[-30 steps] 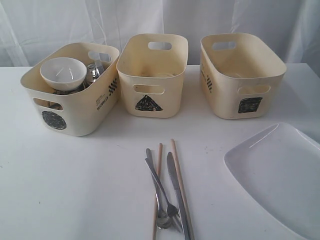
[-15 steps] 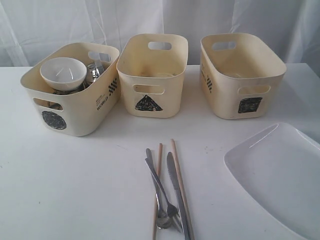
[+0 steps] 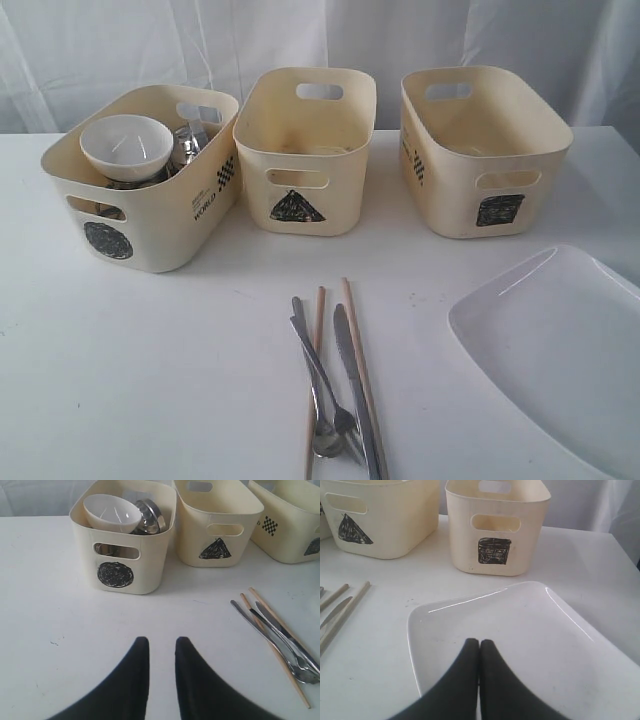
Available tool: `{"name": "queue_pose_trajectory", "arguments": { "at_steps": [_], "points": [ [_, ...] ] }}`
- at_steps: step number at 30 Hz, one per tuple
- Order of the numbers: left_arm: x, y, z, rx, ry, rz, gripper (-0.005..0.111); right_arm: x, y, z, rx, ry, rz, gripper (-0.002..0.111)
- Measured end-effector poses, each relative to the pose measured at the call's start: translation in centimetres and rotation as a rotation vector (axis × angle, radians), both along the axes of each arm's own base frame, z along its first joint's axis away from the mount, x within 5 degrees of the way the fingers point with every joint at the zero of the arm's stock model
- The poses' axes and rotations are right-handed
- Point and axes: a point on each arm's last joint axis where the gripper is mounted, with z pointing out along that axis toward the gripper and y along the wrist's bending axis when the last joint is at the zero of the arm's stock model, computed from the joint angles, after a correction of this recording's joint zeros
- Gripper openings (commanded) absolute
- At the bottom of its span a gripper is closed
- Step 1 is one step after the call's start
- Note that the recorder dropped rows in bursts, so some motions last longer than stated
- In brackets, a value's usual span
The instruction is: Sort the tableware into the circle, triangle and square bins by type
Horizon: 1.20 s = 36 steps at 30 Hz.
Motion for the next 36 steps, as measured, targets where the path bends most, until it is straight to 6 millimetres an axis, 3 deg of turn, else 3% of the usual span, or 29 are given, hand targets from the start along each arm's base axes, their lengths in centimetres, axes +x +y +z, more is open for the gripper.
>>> {"name": "queue_pose_trajectory", "arguments": {
  "at_steps": [19, 25, 30, 36],
  "points": [
    [0.2, 0.5, 0.0, 0.086, -0.026, 0.030, 0.025, 0.0, 0.0, 0.0, 0.000, 0.000, 0.000, 0.000],
    [1.4, 0.6, -0.1, 0.193, -0.227, 0.040, 0.025, 0.0, 0.0, 0.0, 0.000, 0.000, 0.000, 0.000],
    [3.1, 0.8, -1.8, 0.248, -0.428, 0.103, 0.025, 0.0, 0.0, 0.0, 0.000, 0.000, 0.000, 0.000],
    [4.1, 0.8, -5.4, 0.264, -0.401, 0.117, 0.025, 0.0, 0.0, 0.0, 0.000, 0.000, 0.000, 0.000]
  ]
}}
